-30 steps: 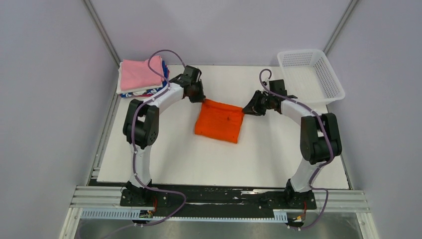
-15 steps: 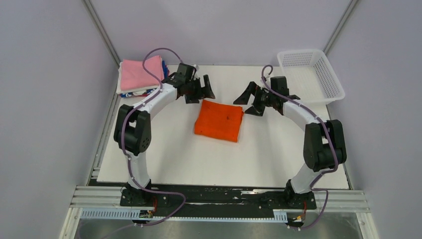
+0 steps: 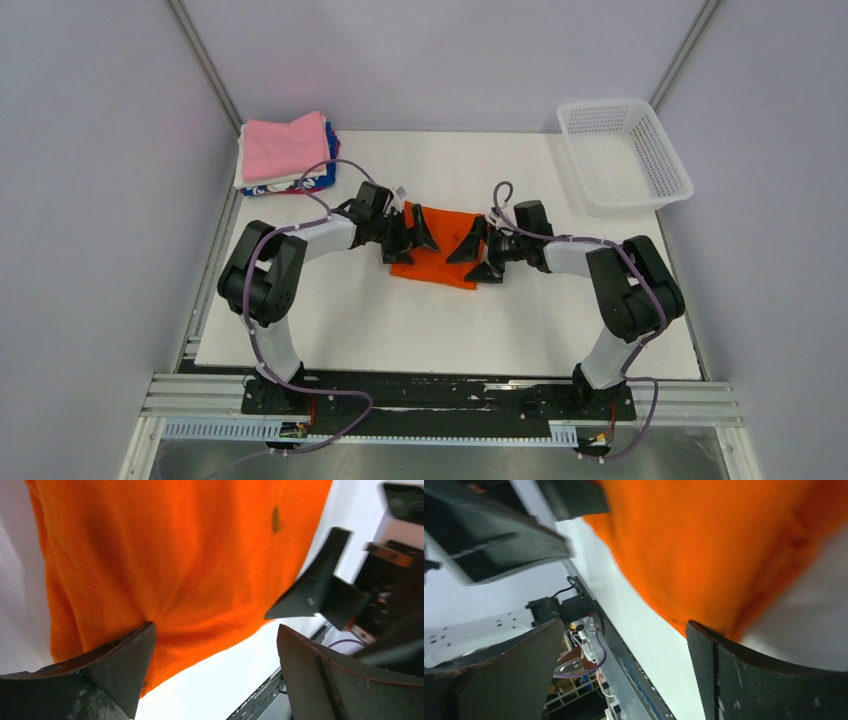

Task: Fold and stack the t-shirts
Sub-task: Smooth out wrinkles on the folded tshirt, then put the neatly folded tshirt into the corner of the board with the left arm

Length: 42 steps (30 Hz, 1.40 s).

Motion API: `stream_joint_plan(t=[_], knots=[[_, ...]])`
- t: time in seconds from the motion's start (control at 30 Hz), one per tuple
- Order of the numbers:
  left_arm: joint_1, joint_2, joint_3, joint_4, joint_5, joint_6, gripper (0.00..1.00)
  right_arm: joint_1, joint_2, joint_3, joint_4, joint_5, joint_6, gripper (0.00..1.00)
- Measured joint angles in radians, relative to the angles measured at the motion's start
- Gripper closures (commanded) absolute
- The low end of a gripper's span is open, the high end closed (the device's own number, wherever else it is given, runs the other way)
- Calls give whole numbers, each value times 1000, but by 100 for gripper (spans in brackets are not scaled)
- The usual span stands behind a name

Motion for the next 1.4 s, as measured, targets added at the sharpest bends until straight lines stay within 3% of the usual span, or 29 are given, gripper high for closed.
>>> stream_joint_plan(t=[0.4, 0.67, 0.77, 0.97, 1.17, 1.33, 1.4], knots=[[3, -76, -141, 124, 29, -16, 0, -29, -46, -124, 7, 80, -31, 0], [5, -324, -127, -43, -74, 37, 0, -43, -348, -118, -213, 251, -134, 0], [22, -342, -81, -93, -140, 56, 0, -43, -436, -95, -232, 324, -142, 0], [84, -180, 27, -196, -269, 100, 7, -48, -526, -79, -304, 454, -156, 0], [82, 10, 106, -224, -281, 126, 18, -58, -572, -77, -401, 547, -174, 0], [64, 74, 143, -203, -260, 116, 32, -68, -630, -77, -442, 600, -183, 0], [46, 98, 167, -197, -256, 113, 42, -73, -646, -77, -451, 611, -188, 0]])
